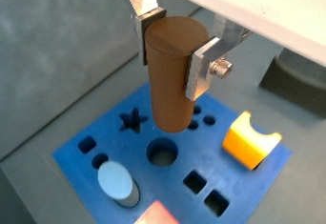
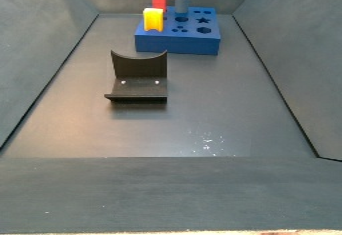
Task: Pick up the round object. Move up. Place the round object on the fixture. Regrasp the round object. Move to above the board. Insert the round object.
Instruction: Insert the round object.
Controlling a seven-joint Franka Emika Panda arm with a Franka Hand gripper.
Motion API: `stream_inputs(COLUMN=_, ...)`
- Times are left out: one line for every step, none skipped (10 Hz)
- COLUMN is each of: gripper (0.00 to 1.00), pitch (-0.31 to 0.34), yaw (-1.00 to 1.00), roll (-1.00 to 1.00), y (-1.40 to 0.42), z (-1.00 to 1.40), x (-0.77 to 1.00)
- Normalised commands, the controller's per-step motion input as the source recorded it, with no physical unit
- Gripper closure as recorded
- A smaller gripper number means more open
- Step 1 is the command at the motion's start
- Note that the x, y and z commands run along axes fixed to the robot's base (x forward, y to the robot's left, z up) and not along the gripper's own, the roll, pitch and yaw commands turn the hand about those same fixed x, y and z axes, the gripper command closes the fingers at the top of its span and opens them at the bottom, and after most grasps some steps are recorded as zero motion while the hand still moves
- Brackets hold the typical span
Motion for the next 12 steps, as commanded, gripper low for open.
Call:
stream_inputs(gripper=1.0, pitch=-0.397, yaw=-0.02, roll=0.03, y=-0.11, z=-0.75, x=-0.01)
stream_inputs(gripper=1.0, pitch=-0.391, yaw=0.0, roll=0.0, y=-0.11, z=-0.67, x=-0.03)
stream_inputs(gripper=1.0, pitch=-0.409, yaw=0.0, roll=0.08, y=-0.16, z=-0.6, x=0.0)
stream_inputs(gripper=1.0, pitch=-0.36, yaw=0.0, roll=0.35, y=-0.2, z=-0.53, x=0.0)
stream_inputs(gripper=1.0, pitch=-0.271, yaw=0.0, roll=0.52, y=-0.19, z=-0.43, x=0.0)
stream_inputs(gripper=1.0, pitch=-0.151, yaw=0.0, roll=0.71, y=-0.16, z=-0.34, x=0.0)
stream_inputs(gripper=1.0, pitch=-0.091, yaw=0.0, roll=0.63, y=-0.08, z=-0.25, x=0.0)
stream_inputs(gripper=1.0, pitch=-0.049, yaw=0.0, roll=0.3, y=0.0, z=-0.14, x=0.0)
stream_inputs(gripper=1.0, pitch=-0.02, yaw=0.0, roll=0.07, y=0.0, z=-0.11, x=0.0)
stream_inputs(gripper=1.0, pitch=-0.066, yaw=0.0, roll=0.0, y=0.0, z=-0.17, x=0.0)
stream_inputs(gripper=1.0, pitch=-0.069, yaw=0.0, roll=-0.1, y=-0.01, z=-0.23, x=0.0)
stream_inputs(gripper=1.0, pitch=-0.069, yaw=0.0, roll=-0.11, y=-0.02, z=-0.26, x=0.0)
